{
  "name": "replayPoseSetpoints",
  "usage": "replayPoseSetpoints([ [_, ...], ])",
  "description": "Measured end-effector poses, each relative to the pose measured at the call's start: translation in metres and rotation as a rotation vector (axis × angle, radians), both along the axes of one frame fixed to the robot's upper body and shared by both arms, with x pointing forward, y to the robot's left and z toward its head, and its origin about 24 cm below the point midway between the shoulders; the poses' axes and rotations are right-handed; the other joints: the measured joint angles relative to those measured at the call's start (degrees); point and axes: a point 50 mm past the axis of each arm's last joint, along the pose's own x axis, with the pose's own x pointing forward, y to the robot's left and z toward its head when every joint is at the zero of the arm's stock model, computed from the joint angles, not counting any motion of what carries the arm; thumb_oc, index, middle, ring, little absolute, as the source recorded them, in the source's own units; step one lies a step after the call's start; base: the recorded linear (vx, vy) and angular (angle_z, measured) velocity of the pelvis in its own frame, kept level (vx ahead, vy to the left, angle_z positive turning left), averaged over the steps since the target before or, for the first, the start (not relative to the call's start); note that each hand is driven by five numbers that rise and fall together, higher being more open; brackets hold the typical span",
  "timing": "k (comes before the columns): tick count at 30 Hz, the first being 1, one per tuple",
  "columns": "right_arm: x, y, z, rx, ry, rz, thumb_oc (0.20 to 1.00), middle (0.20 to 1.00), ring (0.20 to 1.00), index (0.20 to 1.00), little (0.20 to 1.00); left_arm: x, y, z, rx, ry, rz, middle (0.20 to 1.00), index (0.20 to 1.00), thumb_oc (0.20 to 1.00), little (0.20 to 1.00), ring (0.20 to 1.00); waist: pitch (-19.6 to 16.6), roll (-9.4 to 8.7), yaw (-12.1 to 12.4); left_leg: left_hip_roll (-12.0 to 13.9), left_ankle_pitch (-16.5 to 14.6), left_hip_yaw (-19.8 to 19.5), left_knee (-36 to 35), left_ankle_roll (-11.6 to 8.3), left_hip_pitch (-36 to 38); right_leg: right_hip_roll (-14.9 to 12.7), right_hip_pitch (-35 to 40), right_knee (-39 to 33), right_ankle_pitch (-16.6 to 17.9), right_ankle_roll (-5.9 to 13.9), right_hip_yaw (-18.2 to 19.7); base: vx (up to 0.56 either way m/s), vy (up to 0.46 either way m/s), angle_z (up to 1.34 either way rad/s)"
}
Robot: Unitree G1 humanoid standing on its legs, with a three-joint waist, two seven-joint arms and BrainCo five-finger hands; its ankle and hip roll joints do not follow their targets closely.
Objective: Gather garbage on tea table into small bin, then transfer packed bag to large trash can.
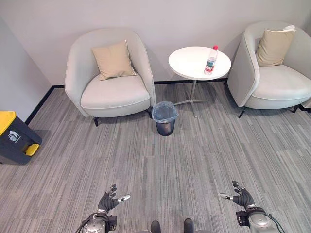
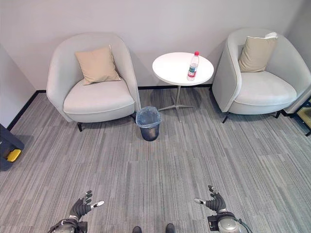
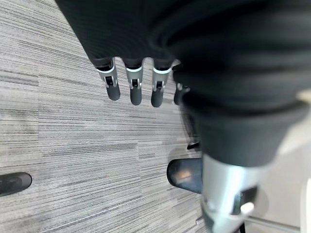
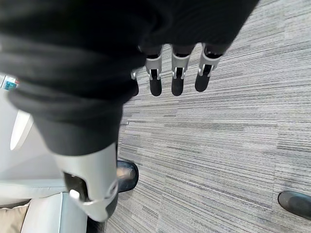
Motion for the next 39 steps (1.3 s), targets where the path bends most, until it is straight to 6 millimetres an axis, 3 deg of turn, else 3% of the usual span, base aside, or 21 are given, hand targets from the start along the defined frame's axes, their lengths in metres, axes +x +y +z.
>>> replayPoseSetpoints([
  [14,0.0,-0.001,0.0,0.057,-0.026,-0.093,1.0,1.0,1.0,1.0,1.0,0.001,0.0,0.001,0.004,-0.008,0.004,1.0,1.0,1.0,1.0,1.0,0.04,-0.15,0.12,-0.08,-0.4,1.17,0.02,0.12,-0.25,0.0,-1.2,0.02,0.08,-0.11,1.48,0.02,0.023,-0.05],
  [18,0.002,0.001,0.0,0.08,-0.028,-0.123,1.0,1.0,1.0,1.0,1.0,0.009,-0.001,0.007,0.004,-0.044,-0.004,1.0,1.0,1.0,1.0,1.0,0.41,-1.31,0.2,-0.29,-0.44,2.01,0.04,0.33,-1.66,-0.02,-3.05,0.35,0.59,0.11,2.66,0.01,0.11,-0.15],
  [20,0.011,0.004,0.003,0.086,-0.049,-0.113,1.0,1.0,1.0,1.0,1.0,0.01,0.0,0.008,0.007,-0.046,-0.003,1.0,1.0,1.0,1.0,1.0,1.38,-2.59,0.26,-0.59,-0.73,4.33,0.05,1.03,-2.54,-0.2,-4.91,0.4,1.3,0.49,4.69,0.01,0.116,-0.49],
  [22,0.017,0.005,0.005,0.086,-0.061,-0.106,1.0,1.0,1.0,1.0,1.0,0.019,0.002,0.012,0.018,-0.07,-0.003,1.0,1.0,1.0,1.0,1.0,2.74,-3.11,0.28,-0.76,-1.83,5.22,0.01,1.92,-3.32,0.28,-9.67,6.89,0.78,1.25,5.33,0.1,0.107,-0.69],
  [23,0.036,0.013,0.015,0.097,-0.117,-0.069,1.0,1.0,1.0,1.0,1.0,0.021,0.005,0.013,0.032,-0.072,0.007,1.0,1.0,1.0,1.0,1.0,4.15,-2.45,0.25,0.35,-1.5,8.32,0.02,1.74,-3.15,-0.15,-14.99,14.29,-1.43,4.19,1.46,0.2,-0.012,-0.98],
  [24,0.039,0.014,0.018,0.097,-0.13,-0.06,1.0,1.0,1.0,1.0,1.0,0.021,0.005,0.013,0.034,-0.074,0.009,1.0,1.0,1.0,1.0,1.0,4.26,-2.62,0.19,-0.06,-1.88,9.58,0.06,1.95,-2.52,-1.68,-15.58,14.32,-2.52,3.65,-0.25,0.19,-0.068,-1.14],
  [25,0.045,0.021,0.022,0.1,-0.15,-0.024,1.0,1.0,1.0,1.0,1.0,0.025,0.008,0.015,0.045,-0.083,0.015,1.0,1.0,1.0,1.0,1.0,4.74,-3.01,0.16,-0.51,-3.35,11.31,0.14,2.29,-1.87,-3.88,-17.59,13.67,-2.88,4.32,-2.13,0.24,-0.08,-0.65],
  [27,0.047,0.024,0.024,0.104,-0.166,-0.011,1.0,1.0,1.0,1.0,1.0,0.028,0.007,0.016,0.048,-0.088,0.015,1.0,1.0,1.0,1.0,1.0,4.72,-3.39,-0.16,-0.48,-2.98,11.46,0.16,1.57,-1.77,-4.92,-18.34,10.74,-2.68,4.38,-2.15,0.21,-0.084,-0.2],
  [32,0.042,0.024,0.02,0.103,-0.14,-0.014,1.0,1.0,1.0,1.0,1.0,0.027,0.006,0.014,0.047,-0.086,0.023,1.0,1.0,1.0,1.0,1.0,4.94,-3.91,-0.15,-0.25,-5.61,11.55,0.16,0.19,2.25,-7.47,-18.08,6.04,-1.18,4.12,-8.19,0.21,-0.144,0.0],
  [33,0.038,0.022,0.018,0.1,-0.128,-0.019,1.0,1.0,1.0,1.0,1.0,0.026,0.004,0.013,0.041,-0.083,0.023,1.0,1.0,1.0,1.0,1.0,4.65,-3.36,-0.42,0.64,-6.57,10.42,0.12,-1.29,3.49,-7.0,-17.05,6.28,2.81,3.32,-8.33,0.26,-0.197,0.39],
  [35,0.024,0.018,0.011,0.095,-0.09,-0.041,1.0,1.0,1.0,1.0,1.0,0.02,-0.005,0.008,0.012,-0.069,0.027,1.0,1.0,1.0,1.0,1.0,3.59,-0.68,-1.21,4.17,-6.75,7.16,1.14,-3.57,5.15,-3.45,-13.53,5.8,4.59,0.33,-9.7,0.27,-0.31,0.55],
  [37,0.025,0.017,0.012,0.097,-0.094,-0.047,1.0,1.0,1.0,1.0,1.0,0.019,-0.007,0.007,0.004,-0.064,0.029,1.0,1.0,1.0,1.0,1.0,3.16,-0.59,-0.8,6.01,-7.18,5.42,6.76,-4.25,3.51,-1.79,-10.93,3.38,4.4,-1.14,-10.08,0.17,-0.231,0.14],
  [39,0.034,0.013,0.021,0.08,-0.138,-0.035,1.0,1.0,1.0,1.0,1.0,0.018,-0.012,0.005,-0.015,-0.06,0.03,1.0,1.0,1.0,1.0,1.0,2.85,-0.46,-0.37,7.26,-7.36,4.06,15.52,-4.78,0.01,-0.92,-8.99,1.7,4.68,-3.85,-10.18,0.14,-0.212,-0.07],
])
